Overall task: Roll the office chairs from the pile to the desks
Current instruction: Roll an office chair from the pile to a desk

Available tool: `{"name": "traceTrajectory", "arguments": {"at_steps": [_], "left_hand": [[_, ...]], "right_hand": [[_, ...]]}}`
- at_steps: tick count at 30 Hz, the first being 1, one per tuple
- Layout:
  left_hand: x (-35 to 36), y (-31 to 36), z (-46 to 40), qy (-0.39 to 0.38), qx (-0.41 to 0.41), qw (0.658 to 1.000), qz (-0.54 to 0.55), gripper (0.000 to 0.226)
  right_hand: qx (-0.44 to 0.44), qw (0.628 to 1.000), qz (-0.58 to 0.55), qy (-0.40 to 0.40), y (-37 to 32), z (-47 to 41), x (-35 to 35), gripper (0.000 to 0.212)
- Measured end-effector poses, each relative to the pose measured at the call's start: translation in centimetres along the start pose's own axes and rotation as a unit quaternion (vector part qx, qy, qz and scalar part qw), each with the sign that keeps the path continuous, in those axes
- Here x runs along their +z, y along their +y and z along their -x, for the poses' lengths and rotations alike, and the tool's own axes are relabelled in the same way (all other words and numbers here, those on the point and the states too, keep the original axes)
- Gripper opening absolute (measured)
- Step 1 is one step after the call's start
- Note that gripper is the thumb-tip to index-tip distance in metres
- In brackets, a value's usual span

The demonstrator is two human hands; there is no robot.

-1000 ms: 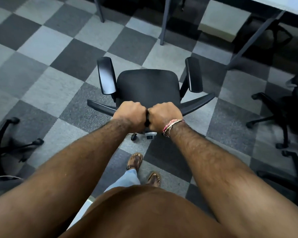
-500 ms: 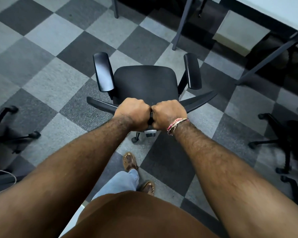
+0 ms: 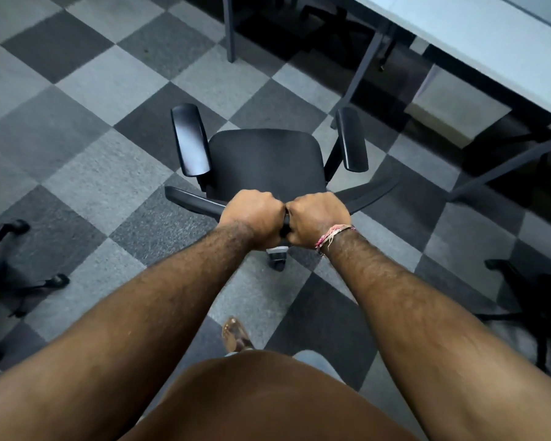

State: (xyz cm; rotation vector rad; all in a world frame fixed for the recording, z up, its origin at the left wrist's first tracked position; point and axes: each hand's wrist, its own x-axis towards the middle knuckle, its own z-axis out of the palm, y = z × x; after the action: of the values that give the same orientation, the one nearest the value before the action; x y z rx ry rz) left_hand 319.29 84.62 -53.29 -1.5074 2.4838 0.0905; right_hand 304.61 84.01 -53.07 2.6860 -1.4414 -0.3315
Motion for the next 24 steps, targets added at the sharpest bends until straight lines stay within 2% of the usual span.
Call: {"name": "traceTrajectory", "arguments": {"at_steps": [12,19,24], "left_hand": [[-0.6,-11.4,-8.5,0.008,-0.047,0.999,0.009,0.021],[-2.3,-18.6,-17.0,0.02,-0.117,0.993,0.016,0.029],[-2.9,-25.1,-20.9,0.007,-0.182,0.983,0.016,0.033]], "right_hand": [[-0.072,0.997,0.025,0.0,3.2,-15.3,-1.7,0.025],[-0.112,0.993,0.033,0.007,7.9,-27.7,-2.8,0.023],[-0.169,0.985,0.03,0.011,8.6,-36.6,-4.0,0.022]]}}
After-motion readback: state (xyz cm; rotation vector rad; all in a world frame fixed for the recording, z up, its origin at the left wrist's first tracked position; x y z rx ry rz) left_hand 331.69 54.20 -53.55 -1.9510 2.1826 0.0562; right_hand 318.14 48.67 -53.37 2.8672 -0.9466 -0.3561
